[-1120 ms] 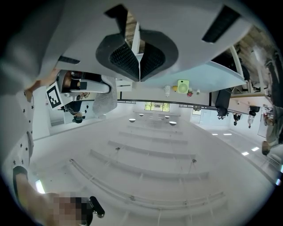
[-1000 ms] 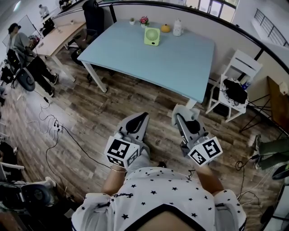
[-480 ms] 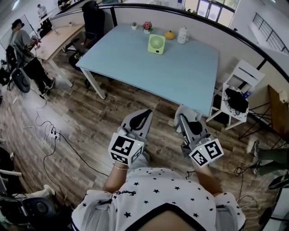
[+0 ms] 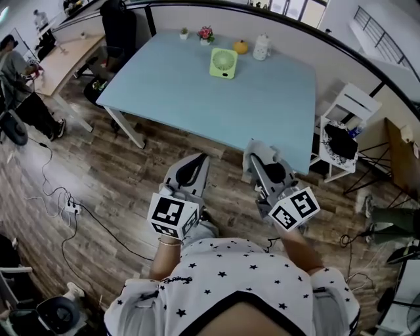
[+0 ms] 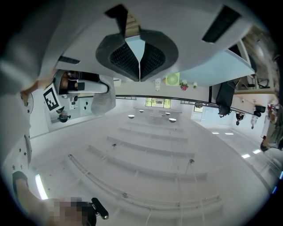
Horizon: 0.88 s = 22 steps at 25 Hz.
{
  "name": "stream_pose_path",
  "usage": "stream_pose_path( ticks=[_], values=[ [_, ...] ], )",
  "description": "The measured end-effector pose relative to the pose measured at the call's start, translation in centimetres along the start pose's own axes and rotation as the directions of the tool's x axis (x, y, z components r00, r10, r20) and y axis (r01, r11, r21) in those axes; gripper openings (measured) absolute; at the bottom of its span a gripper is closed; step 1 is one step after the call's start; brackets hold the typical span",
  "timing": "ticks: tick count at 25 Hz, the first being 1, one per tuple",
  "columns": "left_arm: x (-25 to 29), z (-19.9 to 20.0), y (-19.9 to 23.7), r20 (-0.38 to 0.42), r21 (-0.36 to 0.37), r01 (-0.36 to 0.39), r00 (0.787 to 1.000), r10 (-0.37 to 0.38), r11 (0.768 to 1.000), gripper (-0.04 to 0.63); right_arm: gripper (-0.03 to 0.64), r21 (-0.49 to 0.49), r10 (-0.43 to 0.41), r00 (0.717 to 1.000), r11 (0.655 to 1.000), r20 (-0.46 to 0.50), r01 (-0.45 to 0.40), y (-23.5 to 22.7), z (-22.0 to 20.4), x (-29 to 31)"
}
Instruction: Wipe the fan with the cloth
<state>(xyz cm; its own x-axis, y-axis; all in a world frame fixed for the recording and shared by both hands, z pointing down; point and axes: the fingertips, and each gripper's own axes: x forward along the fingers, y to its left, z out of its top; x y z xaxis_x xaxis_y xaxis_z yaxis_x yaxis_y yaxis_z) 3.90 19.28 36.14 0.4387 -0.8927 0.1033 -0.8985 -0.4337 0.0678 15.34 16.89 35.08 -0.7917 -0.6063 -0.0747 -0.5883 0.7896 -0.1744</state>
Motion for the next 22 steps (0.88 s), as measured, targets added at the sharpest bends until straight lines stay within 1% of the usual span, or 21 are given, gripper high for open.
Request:
stream_pose_path(
  ticks=[12,19,22],
  values=[
    [0.5,0.3,8.8,0.008,-0.008,0.003,1.0,-0.003,1.0,0.031,0.048,-0.008,-0.032,0.999,0.999,-0.001,0.032,-0.2,-0.8,8.4],
    [1.5,0.0,11.3,-0.004,-0.011,0.022,1.0,-0.022,1.0,0.031,0.048,-0.016,-0.05,0.998,0.999,-0.021,0.05,-1.1,-1.4,11.1],
    [2.0,-0.6,12.1,-0.019,-0.04,0.031,0.999,-0.032,0.999,0.031,0.048,-0.014,-0.06,0.998,0.998,-0.025,0.06,-1.6,-1.6,11.8]
  ],
)
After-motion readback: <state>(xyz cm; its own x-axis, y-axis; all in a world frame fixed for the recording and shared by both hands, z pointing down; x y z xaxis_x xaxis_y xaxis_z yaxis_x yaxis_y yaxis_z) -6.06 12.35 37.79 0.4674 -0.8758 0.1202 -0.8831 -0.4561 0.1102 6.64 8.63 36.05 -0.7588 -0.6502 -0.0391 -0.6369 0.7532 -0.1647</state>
